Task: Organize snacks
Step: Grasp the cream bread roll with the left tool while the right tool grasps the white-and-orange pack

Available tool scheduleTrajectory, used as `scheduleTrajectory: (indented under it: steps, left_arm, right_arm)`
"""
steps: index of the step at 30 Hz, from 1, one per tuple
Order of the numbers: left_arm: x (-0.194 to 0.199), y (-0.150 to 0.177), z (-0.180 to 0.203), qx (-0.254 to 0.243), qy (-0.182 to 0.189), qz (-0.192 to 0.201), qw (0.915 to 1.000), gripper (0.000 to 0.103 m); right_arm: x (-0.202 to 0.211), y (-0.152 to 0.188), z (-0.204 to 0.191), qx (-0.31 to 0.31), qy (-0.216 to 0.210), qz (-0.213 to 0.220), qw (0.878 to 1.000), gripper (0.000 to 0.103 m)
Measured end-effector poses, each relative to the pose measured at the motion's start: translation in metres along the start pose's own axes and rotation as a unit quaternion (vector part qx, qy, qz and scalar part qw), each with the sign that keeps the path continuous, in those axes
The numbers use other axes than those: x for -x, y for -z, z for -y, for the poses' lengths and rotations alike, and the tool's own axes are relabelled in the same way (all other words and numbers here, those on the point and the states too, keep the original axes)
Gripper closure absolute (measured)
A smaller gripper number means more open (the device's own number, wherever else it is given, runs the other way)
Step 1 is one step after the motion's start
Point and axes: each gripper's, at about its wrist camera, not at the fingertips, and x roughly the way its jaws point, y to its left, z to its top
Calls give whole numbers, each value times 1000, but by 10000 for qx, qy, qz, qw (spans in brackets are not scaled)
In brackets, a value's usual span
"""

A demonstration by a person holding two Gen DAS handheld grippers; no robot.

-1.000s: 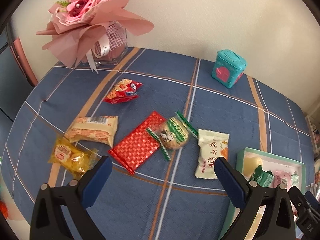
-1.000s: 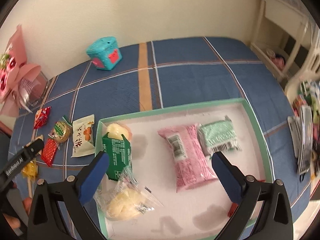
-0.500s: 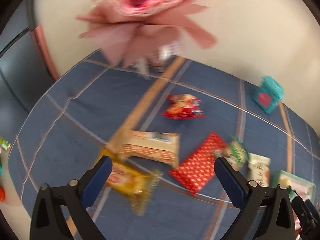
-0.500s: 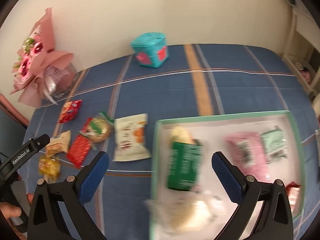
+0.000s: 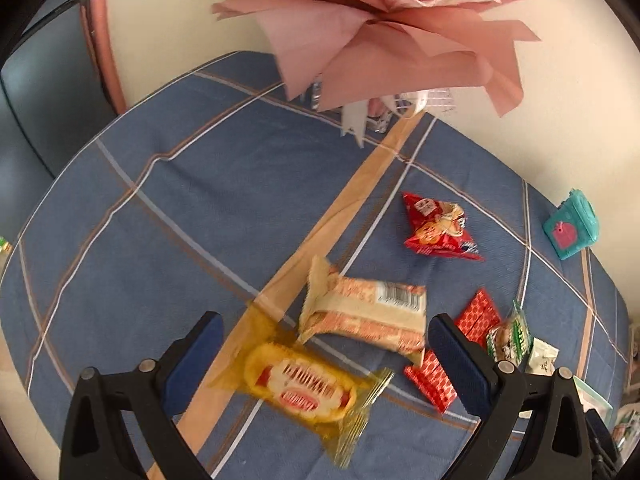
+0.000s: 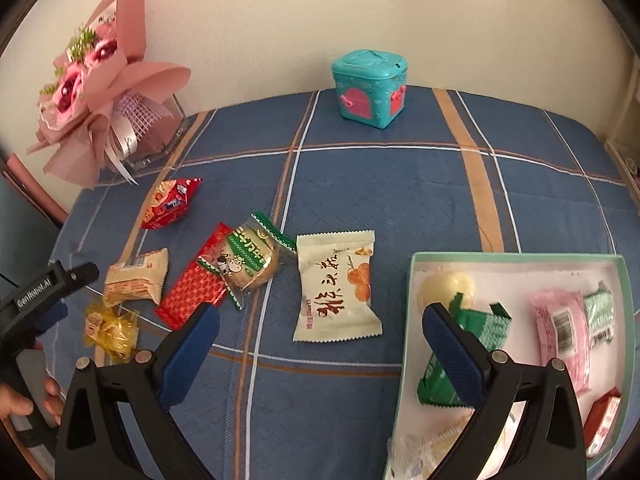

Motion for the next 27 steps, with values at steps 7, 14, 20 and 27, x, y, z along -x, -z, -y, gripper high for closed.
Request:
scheduleTrajectory:
  steps: [7, 14, 20, 27]
  left_arm:
    - [-24, -11, 26, -555, 36, -8, 9985, 1]
    - [-52, -14, 34, -760, -24, -257, 9968, 1]
    - [-72, -9, 36, -776, 56, -466, 9959, 9]
    - [-77, -4, 35, -790, 56, -441, 9959, 16]
  right_arm:
    - [-26, -8, -1, 79, 112, -136, 9998, 21]
    - [-49, -14, 6, 16, 144, -293, 9995, 30]
    - [-65, -15, 6, 16, 138, -409, 9991, 38]
    - [-77, -10, 4, 97, 263, -544, 9981, 43]
